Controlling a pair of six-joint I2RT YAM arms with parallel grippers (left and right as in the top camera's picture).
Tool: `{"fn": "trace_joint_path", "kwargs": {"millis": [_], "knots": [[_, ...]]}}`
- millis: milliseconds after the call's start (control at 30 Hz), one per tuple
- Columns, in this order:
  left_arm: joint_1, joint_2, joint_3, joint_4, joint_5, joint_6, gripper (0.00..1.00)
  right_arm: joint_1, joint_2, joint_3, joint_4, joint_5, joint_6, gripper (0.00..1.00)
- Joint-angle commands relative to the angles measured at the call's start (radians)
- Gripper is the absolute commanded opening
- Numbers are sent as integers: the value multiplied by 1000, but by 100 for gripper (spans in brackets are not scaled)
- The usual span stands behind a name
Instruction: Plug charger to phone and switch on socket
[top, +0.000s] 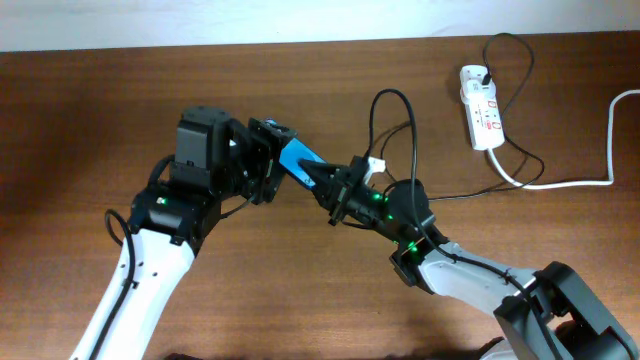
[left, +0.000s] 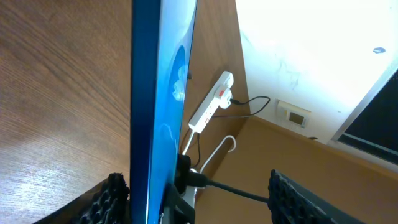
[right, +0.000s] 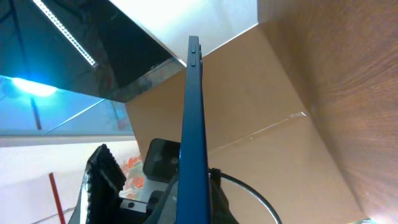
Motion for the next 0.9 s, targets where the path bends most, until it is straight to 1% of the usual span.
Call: {"fn": "trace_joint_path", "kwargs": {"millis": [0, 100, 200, 300, 367, 400, 433, 500, 633, 867], "knots": [[-3, 0, 13, -8, 31, 7, 75, 2, -6, 5, 19, -22, -6, 4], [-3, 0, 13, -10, 32, 64, 72, -17, -6, 10, 19, -83, -6, 4], [-3, 0, 13, -23, 33, 79, 67, -49, -6, 21, 18, -158, -6, 4], [-3, 0, 13, -25, 36, 181, 63, -87, -6, 23, 19, -218, -6, 4], [-3, 0, 13, -28, 35, 225, 61, -108, -6, 23, 10, -246, -6, 4], [-3, 0, 13, -28, 36, 240, 60, -115, -6, 24, 7, -254, -6, 4], [-3, 0, 13, -28, 35, 246, 56, -118, -6, 24, 7, -256, -6, 4], [-3, 0, 13, -28, 35, 247, 53, -118, -6, 24, 7, -257, -6, 4], [-3, 0, 9, -30, 31, 306, 53, -118, -6, 24, 0, -286, -6, 4], [-3, 0, 2, -35, 29, 310, 52, -118, -6, 24, -132, -395, -6, 4]]}}
